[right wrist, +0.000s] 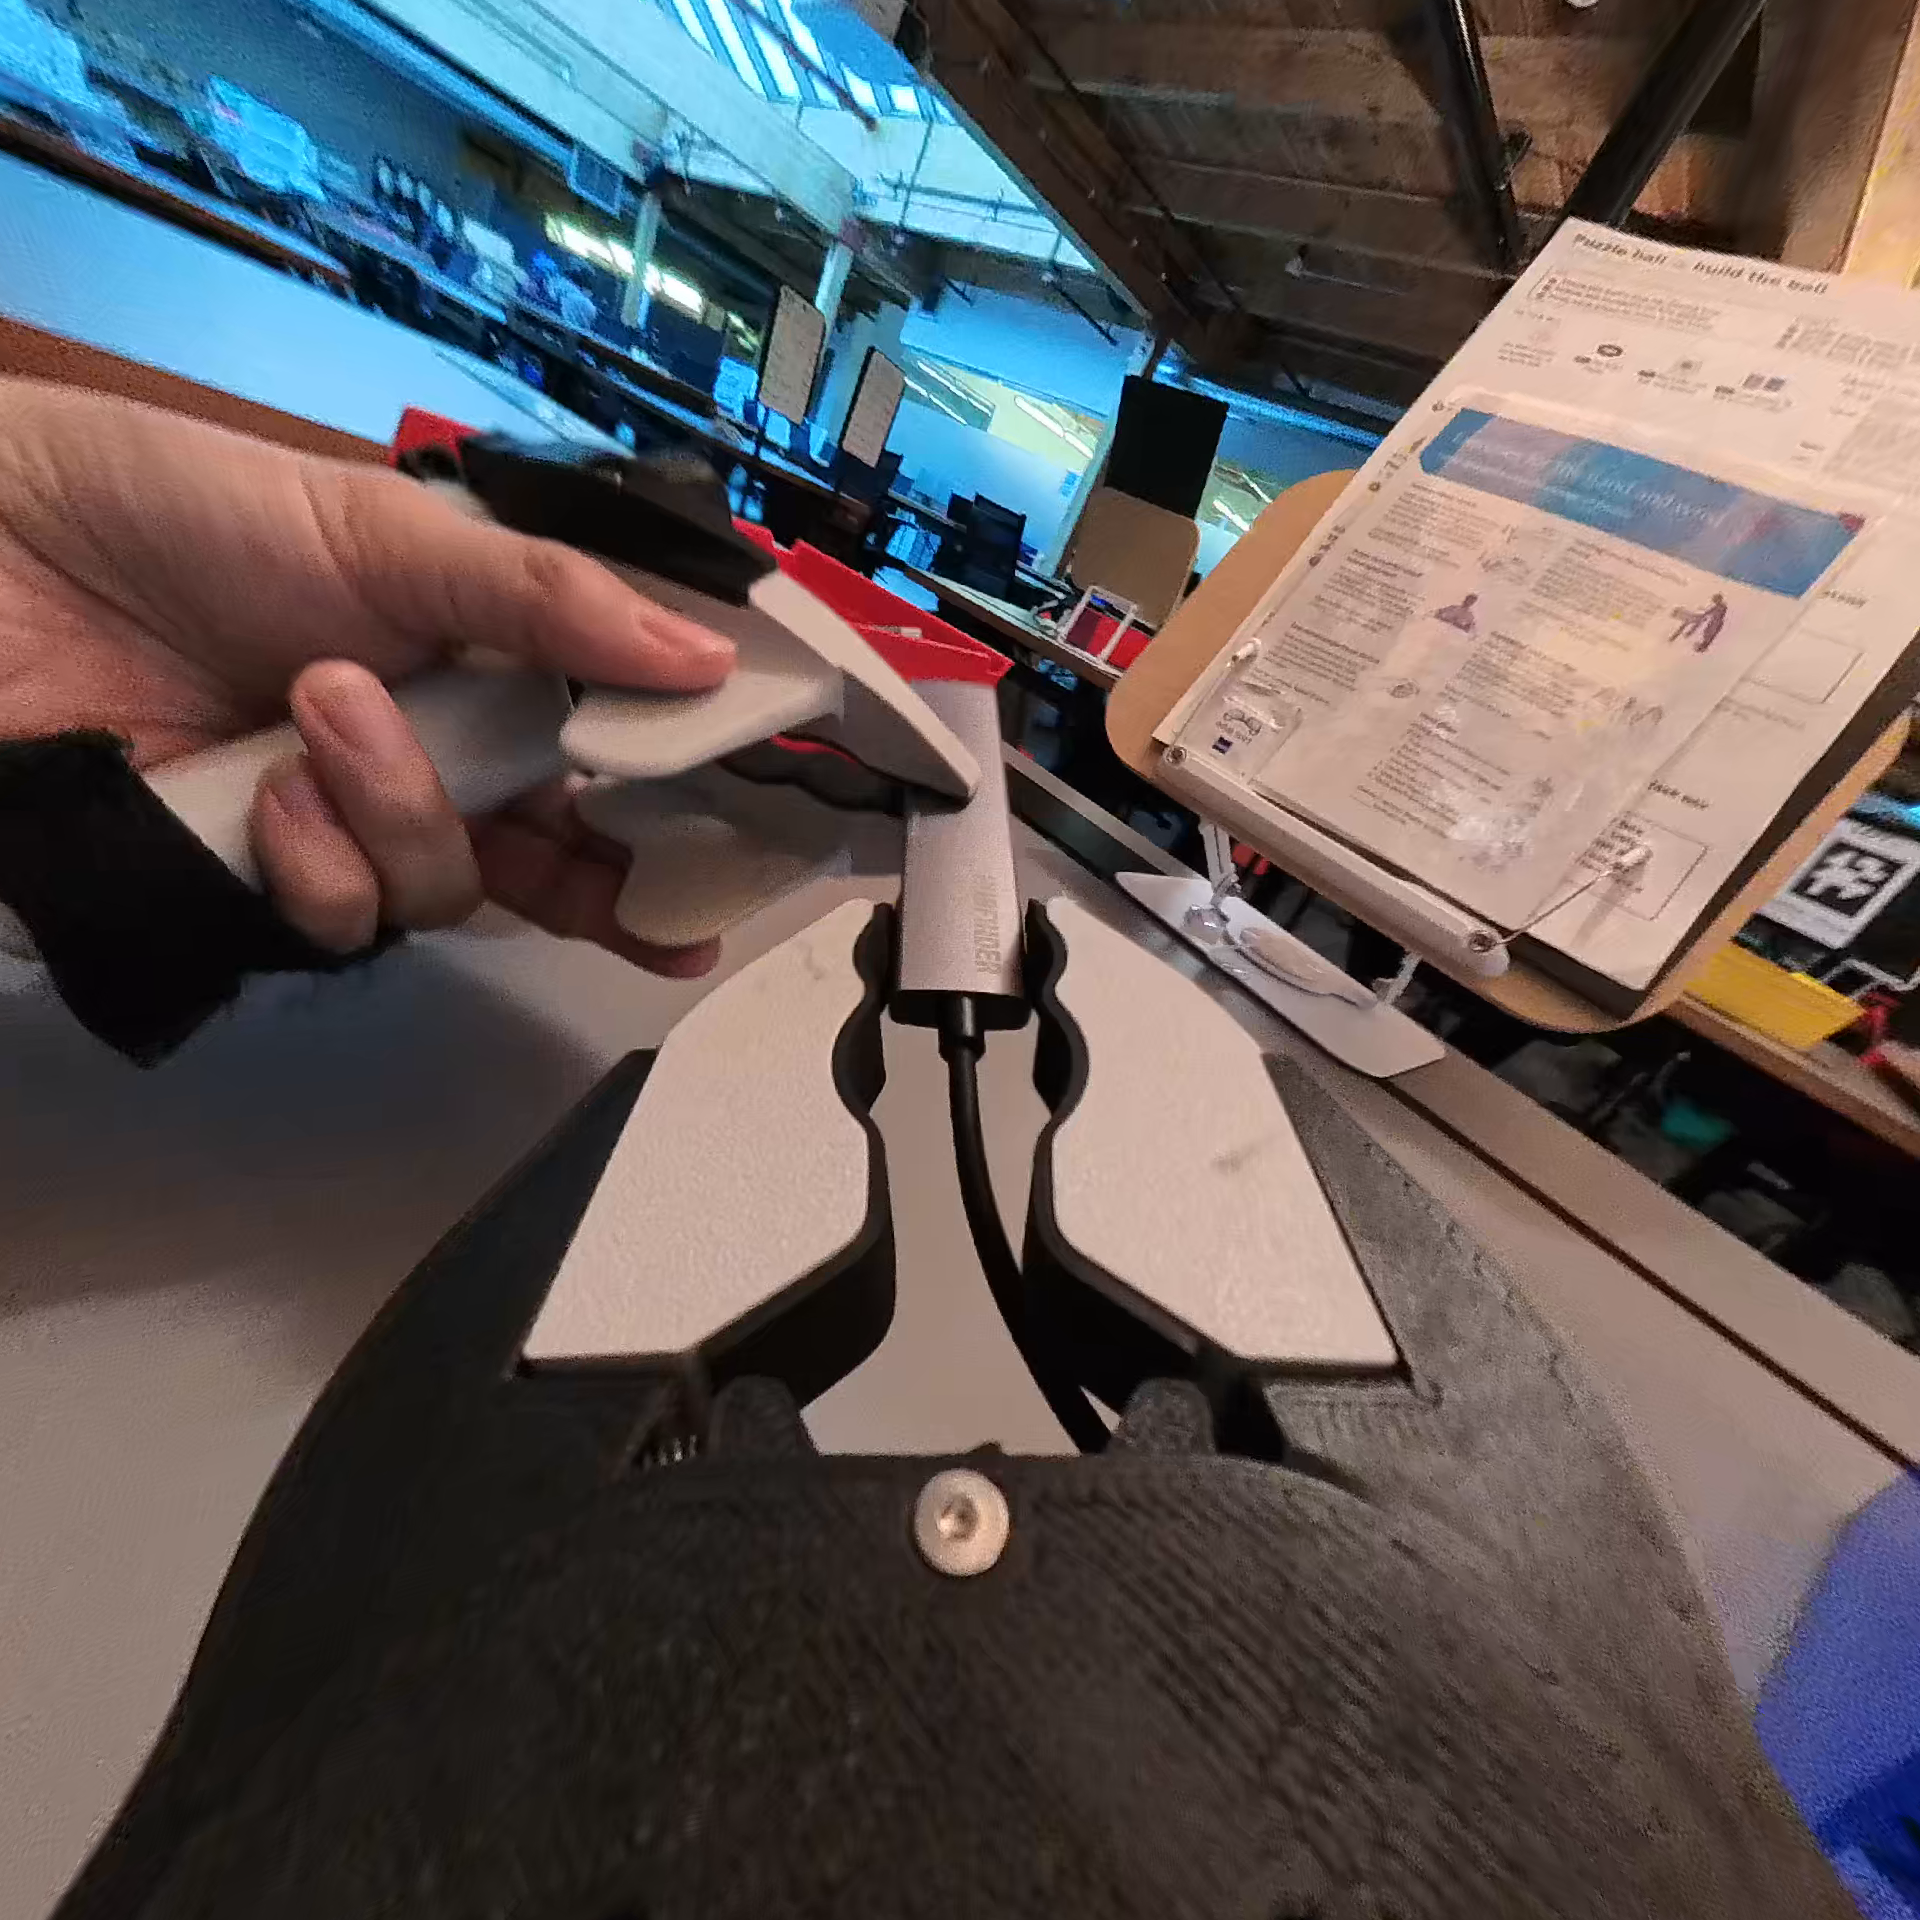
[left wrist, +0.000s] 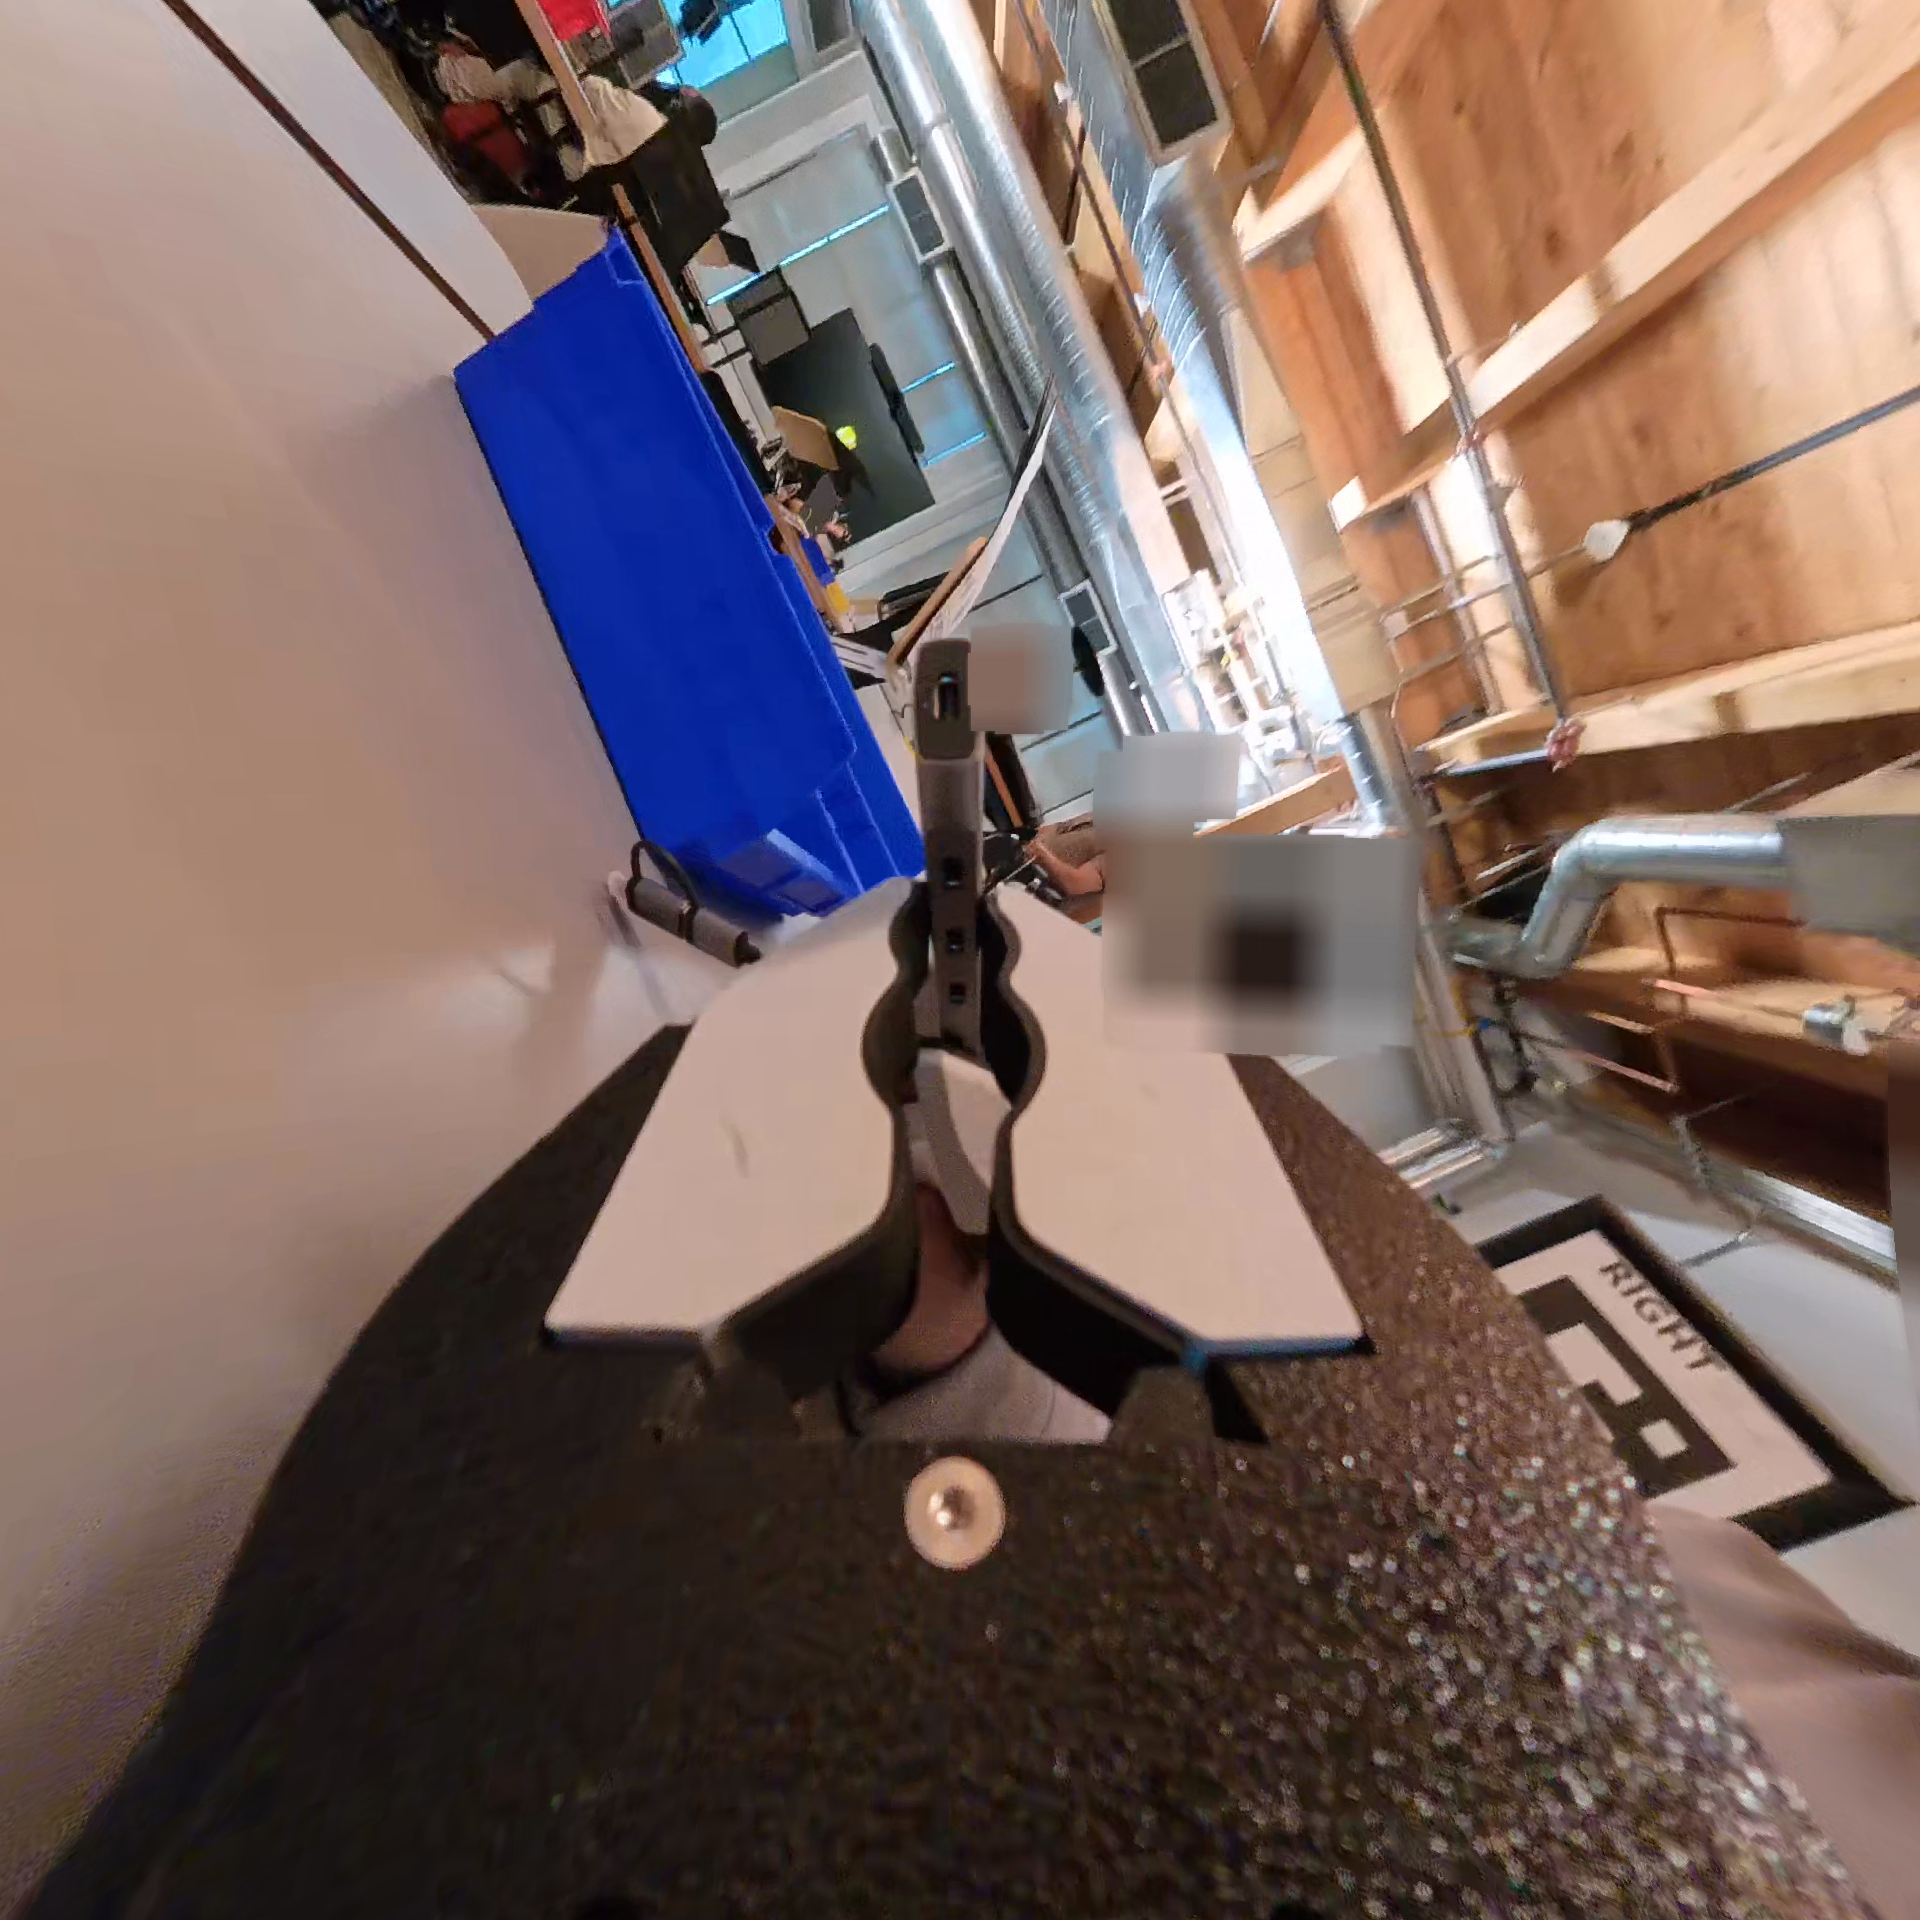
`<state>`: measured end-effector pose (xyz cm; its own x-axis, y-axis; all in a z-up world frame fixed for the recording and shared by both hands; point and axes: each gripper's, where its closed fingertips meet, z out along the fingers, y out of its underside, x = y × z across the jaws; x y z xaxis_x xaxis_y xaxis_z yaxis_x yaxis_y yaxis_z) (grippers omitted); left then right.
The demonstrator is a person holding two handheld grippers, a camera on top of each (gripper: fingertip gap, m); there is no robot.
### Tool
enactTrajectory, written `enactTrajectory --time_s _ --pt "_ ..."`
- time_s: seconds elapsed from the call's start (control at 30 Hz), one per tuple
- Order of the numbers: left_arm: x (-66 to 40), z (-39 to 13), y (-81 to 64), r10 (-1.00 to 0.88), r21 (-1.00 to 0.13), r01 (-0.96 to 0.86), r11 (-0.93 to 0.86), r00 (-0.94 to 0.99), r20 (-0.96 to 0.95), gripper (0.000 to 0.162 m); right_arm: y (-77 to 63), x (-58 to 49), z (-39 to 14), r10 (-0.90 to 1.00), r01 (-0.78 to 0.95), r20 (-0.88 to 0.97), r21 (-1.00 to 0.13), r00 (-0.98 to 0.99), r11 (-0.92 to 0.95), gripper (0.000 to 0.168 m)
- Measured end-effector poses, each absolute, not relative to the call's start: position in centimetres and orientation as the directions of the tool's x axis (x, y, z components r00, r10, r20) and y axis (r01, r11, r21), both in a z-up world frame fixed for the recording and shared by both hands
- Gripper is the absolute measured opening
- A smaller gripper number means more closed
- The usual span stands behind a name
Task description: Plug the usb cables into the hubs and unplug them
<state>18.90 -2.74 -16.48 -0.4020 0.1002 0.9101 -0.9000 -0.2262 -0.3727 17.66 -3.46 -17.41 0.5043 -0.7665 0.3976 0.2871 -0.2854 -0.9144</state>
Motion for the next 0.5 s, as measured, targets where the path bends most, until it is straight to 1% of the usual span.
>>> enactTrajectory --time_s 0.03,0.13,0.2,0.27,0.33,0.4,0.5 --pt "19.0 -16.7 -2.8 0.107 -0.338 -0.912 -0.233 -0.369 0.923 0.008 -3.5 17.6 -17.4 -0.771 0.278 0.373 -0.925 0.517 -0.261 0.025" --pt "19.1 -16.8 -3.0 0.177 -0.196 -0.952 -0.237 -0.24 0.954 0.008 -3.5 17.5 -17.1 -0.778 0.303 0.383 -0.918 0.499 -0.257 0.025" --pt "18.7 -17.1 -3.5 0.203 -0.141 -0.971 -0.194 -0.181 0.962 0.008 -3.4 17.5 -17.0 -0.776 0.322 0.392 -0.912 0.494 -0.256 0.026" --pt "18.4 -17.0 -3.9 0.216 -0.114 -0.979 -0.171 -0.15 0.965 0.008 -3.4 17.5 -16.9 -0.78 0.323 0.389 -0.912 0.491 -0.252 0.028" --pt "18.6 -16.7 -4.1 0.195 -0.139 -0.975 -0.171 -0.172 0.966 0.008 -3.8 17.7 -16.8 -0.797 0.313 0.367 -0.92 0.48 -0.236 0.025" --pt "18.8 -16.5 -4.3 0.179 -0.153 -0.973 -0.171 -0.184 0.967 0.008 -4.0 17.8 -16.7 -0.804 0.303 0.346 -0.928 0.484 -0.217 0.025" --pt "19.0 -16.4 -4.5 0.191 -0.124 -0.976 -0.18 -0.158 0.969 0.009 -4.2 18.1 -16.8 -0.81 0.243 0.274 -0.955 0.518 -0.168 0.025"
